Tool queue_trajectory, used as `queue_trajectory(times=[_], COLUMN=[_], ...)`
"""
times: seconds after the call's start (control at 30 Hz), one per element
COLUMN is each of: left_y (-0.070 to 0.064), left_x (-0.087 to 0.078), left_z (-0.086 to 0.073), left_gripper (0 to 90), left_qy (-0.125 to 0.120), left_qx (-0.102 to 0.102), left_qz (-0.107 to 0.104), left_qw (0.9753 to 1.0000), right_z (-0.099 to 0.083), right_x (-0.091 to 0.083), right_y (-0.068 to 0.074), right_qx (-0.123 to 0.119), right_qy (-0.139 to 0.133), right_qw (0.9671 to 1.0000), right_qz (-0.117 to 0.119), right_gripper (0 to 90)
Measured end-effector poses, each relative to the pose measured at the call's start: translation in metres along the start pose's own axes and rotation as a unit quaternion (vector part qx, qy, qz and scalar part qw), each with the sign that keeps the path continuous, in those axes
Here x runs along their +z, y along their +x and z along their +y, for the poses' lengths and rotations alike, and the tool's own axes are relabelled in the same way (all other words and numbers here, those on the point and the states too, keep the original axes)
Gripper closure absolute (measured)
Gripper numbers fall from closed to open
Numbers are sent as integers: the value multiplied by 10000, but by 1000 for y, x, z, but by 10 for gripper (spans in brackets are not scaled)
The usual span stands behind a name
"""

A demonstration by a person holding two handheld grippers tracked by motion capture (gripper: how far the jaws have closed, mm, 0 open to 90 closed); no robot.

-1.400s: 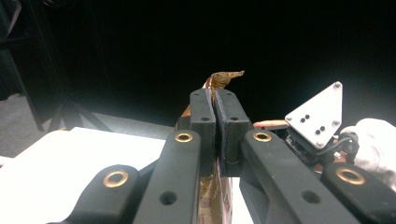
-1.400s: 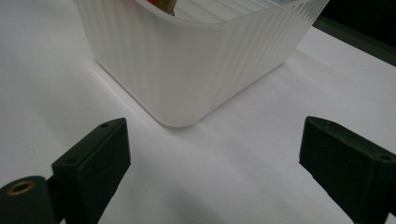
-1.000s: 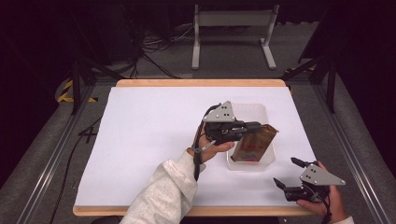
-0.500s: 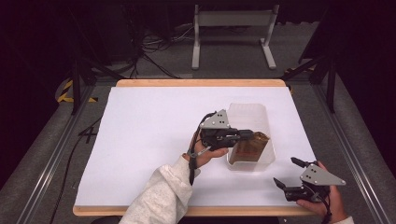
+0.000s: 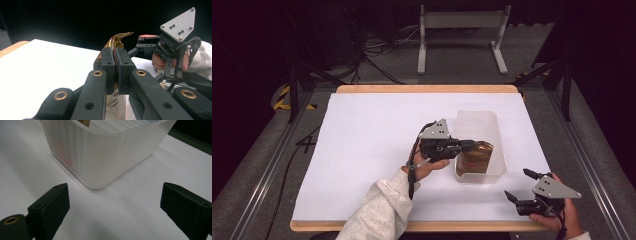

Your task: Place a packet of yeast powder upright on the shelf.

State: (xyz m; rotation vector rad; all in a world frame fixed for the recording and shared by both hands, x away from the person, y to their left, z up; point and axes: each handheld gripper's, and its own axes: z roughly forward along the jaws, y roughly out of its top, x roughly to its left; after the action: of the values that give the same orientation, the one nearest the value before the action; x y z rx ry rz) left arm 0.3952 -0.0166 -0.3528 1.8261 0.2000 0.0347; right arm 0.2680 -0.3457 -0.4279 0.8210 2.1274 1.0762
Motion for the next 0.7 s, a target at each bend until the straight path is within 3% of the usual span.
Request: queue_trajectory(times=[0.23, 0.57, 0.7], left_y=[-5, 1, -5], left_x=[2, -1, -3], left_z=[5, 4, 11], left_gripper=[841, 812, 770], left_qy=[216, 273, 590], left_qx=[221, 69, 397], left_qz=[191, 122, 324], left_qw=[9993, 9995, 9969], right_z=[0, 0, 0], right_x=[0, 0, 0], right_y=[-1, 0, 0], right_qx=[-5, -15, -11], right_qy=[-11, 13, 11], right_qw=[10000, 10000, 10000], right_qz=[7, 11, 7], right_gripper=[95, 95, 95])
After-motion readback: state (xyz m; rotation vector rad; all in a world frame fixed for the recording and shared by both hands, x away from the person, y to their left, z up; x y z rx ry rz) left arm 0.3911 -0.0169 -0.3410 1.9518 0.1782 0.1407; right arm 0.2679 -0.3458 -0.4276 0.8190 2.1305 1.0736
